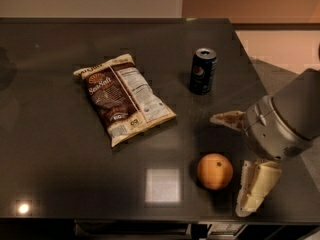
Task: Move orange near pepsi can
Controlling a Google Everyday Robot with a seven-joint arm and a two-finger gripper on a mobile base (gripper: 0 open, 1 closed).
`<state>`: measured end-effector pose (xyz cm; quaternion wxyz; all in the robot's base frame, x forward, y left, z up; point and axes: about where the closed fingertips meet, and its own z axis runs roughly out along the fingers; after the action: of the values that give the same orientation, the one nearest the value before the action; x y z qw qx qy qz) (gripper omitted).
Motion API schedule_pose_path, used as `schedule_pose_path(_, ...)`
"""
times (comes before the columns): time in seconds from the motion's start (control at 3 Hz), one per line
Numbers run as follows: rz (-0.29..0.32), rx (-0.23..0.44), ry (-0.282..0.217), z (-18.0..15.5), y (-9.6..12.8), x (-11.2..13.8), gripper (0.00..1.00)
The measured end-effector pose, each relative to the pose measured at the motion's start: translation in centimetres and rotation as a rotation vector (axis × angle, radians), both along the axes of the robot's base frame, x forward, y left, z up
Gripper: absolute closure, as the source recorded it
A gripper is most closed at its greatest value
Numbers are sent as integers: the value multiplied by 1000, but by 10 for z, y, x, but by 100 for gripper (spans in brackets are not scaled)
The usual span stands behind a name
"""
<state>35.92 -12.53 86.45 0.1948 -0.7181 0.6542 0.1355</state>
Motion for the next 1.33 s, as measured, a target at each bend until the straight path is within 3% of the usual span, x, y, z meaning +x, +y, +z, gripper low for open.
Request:
schedule_pose_path(0.67,16,22,31,-14,9,-8,0)
schedule_pose_path(1.0,20,34,43,-16,14,-10,17)
schedule_pose_path(1.33,21,38,48,-17,16,-11,41)
